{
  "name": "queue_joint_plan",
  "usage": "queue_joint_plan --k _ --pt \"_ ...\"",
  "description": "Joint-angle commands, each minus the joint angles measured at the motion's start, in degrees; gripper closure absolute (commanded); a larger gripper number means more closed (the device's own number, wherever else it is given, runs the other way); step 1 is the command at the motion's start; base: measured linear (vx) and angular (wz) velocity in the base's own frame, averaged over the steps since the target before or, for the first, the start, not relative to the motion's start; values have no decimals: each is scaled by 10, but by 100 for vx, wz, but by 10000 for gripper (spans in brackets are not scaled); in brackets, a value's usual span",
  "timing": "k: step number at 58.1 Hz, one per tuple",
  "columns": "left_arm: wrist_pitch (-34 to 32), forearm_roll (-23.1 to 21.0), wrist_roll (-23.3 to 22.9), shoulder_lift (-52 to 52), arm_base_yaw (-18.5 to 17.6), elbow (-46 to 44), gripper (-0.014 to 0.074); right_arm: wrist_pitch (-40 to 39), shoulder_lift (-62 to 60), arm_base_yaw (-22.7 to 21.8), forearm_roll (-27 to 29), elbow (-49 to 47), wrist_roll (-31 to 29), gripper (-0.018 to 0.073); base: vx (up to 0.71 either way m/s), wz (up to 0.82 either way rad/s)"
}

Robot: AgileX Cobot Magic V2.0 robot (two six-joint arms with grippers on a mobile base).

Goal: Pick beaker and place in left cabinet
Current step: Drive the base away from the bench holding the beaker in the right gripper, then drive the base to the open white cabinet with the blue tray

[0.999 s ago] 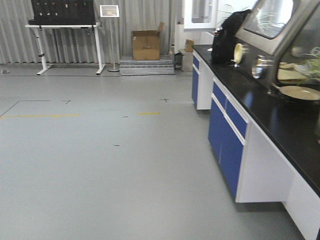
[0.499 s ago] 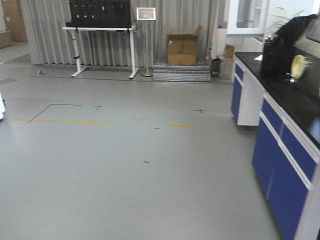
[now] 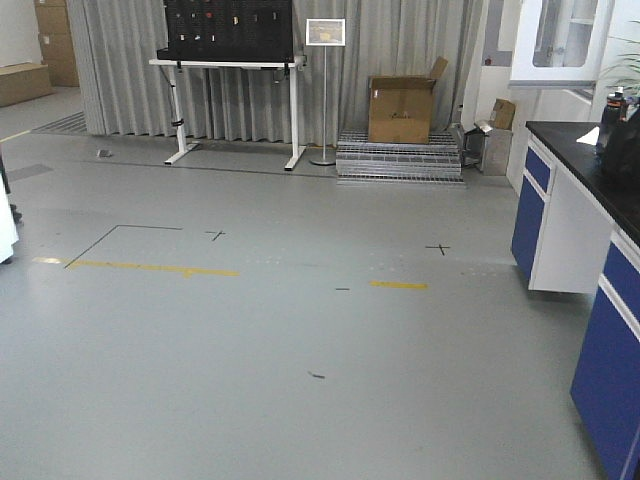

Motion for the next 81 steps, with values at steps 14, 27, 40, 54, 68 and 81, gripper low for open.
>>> queue_joint_plan --k 14,27,40,54,68,81 --pt "-48 -4 -2 -10 -2 9 595 -42 0 0 -8 -18 -4 562 65 -7" --pt "-48 -4 -2 -10 -2 9 595 -42 0 0 -8 -18 -4 562 65 -6" --pt "-48 -4 -2 -10 -2 9 595 -42 0 0 -8 -18 -4 562 64 -10" --pt "-48 -4 -2 -10 -2 9 595 -42 0 0 -8 -18 -4 562 64 -11" --pt "-48 -4 -2 -10 -2 9 595 -42 0 0 -8 -18 -5 562 64 -14" --pt "-48 -4 -2 -10 -2 9 595 -42 0 0 -8 -18 -5 562 64 -15"
